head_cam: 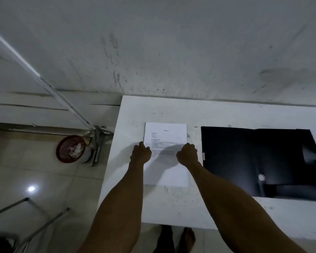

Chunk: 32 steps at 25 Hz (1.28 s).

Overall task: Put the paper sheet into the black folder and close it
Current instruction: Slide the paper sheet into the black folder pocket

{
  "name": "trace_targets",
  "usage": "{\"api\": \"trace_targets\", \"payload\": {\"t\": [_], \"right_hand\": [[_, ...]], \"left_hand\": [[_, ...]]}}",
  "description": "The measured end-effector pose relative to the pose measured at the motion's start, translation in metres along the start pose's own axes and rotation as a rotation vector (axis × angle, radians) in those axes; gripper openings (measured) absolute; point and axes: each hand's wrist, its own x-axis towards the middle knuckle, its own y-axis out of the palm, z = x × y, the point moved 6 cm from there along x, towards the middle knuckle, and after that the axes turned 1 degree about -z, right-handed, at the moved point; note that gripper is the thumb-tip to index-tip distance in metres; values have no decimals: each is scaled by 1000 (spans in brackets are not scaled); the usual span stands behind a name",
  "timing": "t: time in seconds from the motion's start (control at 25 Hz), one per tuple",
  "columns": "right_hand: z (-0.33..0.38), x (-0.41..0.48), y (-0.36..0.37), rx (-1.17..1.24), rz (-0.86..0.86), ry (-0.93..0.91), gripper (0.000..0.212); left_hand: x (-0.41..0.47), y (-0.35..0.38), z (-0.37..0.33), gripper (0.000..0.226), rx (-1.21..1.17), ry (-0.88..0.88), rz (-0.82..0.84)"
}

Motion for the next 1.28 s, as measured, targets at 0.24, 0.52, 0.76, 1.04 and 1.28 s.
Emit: {"api": "trace_targets", "payload": {"t": [0.24, 0.52, 0.76, 1.04, 1.28], "right_hand": [[7, 13, 15, 105, -129, 112, 33], [-10, 24, 12, 278, -140, 274, 20], [-11, 26, 9, 304, -119, 225, 26], [-42, 23, -57, 320, -181, 210, 23], [-137, 27, -113, 289, -245, 279, 32]], "left_hand": [[14, 7, 0, 45, -173, -126, -127], [27, 12, 11, 46, -321, -206, -104], [26, 8, 10, 41, -406, -159, -55], [6, 11, -40, 14, -315, 41, -4], [-28, 79, -109, 16, -302, 128, 49]]}}
